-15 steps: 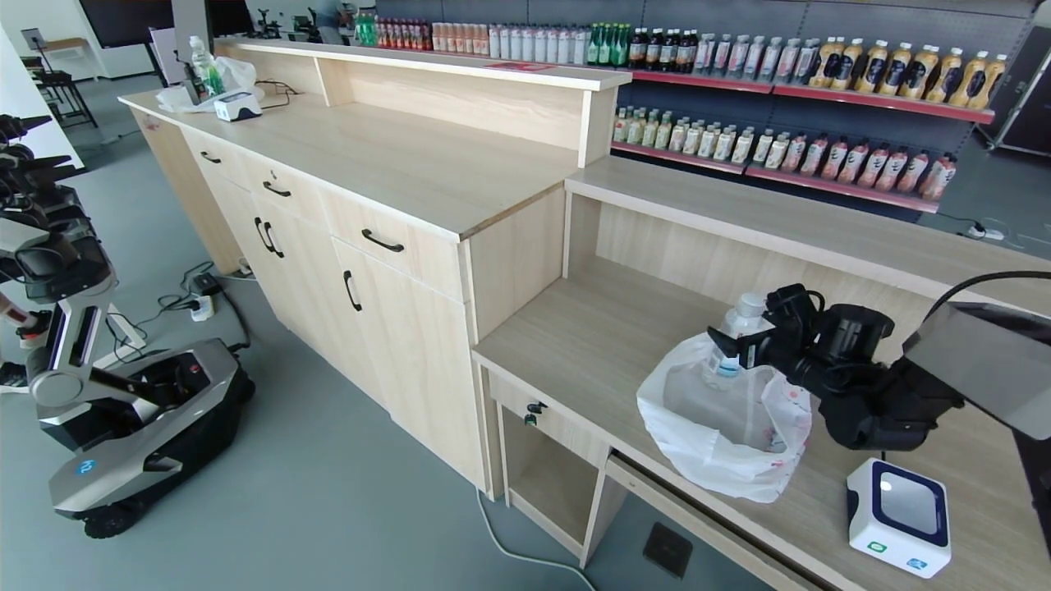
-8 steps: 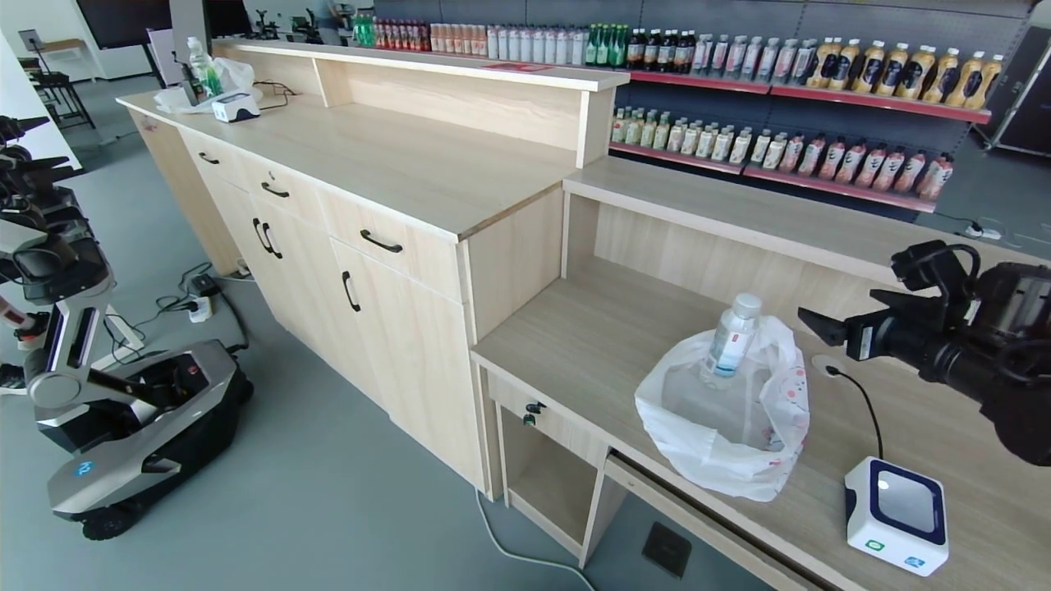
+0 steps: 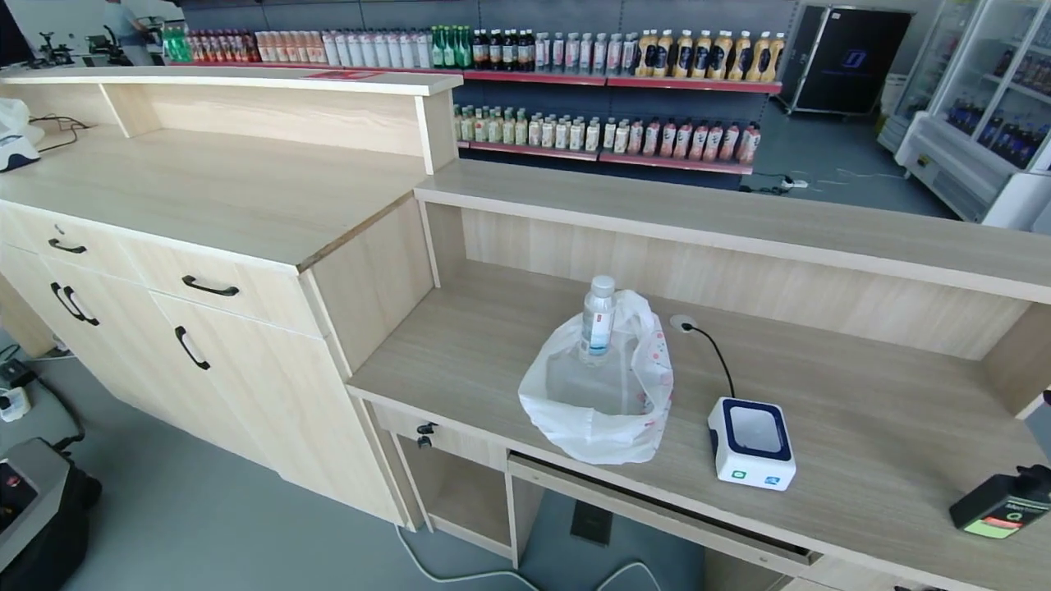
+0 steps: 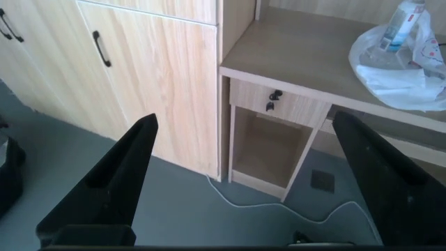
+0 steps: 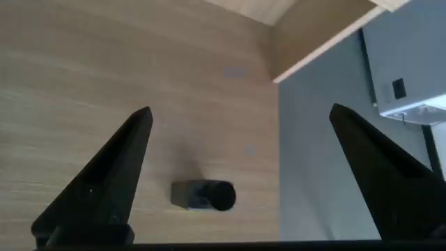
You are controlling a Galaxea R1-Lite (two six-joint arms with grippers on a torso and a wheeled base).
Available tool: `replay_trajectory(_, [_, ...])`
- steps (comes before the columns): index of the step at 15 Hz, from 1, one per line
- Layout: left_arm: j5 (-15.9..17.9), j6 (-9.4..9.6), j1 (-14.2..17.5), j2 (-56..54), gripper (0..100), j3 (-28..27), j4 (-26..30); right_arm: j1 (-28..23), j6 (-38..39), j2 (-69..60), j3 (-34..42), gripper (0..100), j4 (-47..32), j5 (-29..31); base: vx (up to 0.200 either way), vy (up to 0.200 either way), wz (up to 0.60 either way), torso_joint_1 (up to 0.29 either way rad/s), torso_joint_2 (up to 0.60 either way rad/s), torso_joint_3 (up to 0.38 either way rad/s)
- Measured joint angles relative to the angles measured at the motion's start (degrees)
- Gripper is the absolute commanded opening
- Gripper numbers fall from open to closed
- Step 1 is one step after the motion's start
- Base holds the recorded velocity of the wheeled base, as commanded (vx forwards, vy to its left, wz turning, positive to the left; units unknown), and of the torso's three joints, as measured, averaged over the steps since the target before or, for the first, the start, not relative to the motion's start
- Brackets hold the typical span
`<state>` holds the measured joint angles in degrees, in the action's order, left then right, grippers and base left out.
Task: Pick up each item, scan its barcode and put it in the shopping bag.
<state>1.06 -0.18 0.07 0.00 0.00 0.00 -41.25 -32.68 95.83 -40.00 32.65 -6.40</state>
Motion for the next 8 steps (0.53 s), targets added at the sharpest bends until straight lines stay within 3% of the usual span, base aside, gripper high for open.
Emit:
replay_trajectory(3, [0.00,-0.02,0.04,0.00,100,0.00,0.00,-5.38,-8.48,3.07,-0.63,100,-3.63,0.63,0.000,0.000,0.00,0.000,0.00,0.000])
replay_trajectory(8, [0.00,-0.02,0.02,0.00,100,0.00,0.00,-7.14,-18.58,13.57,-5.73,100,-4.27,-2.38,0.000,0.000,0.00,0.000,0.00,0.000])
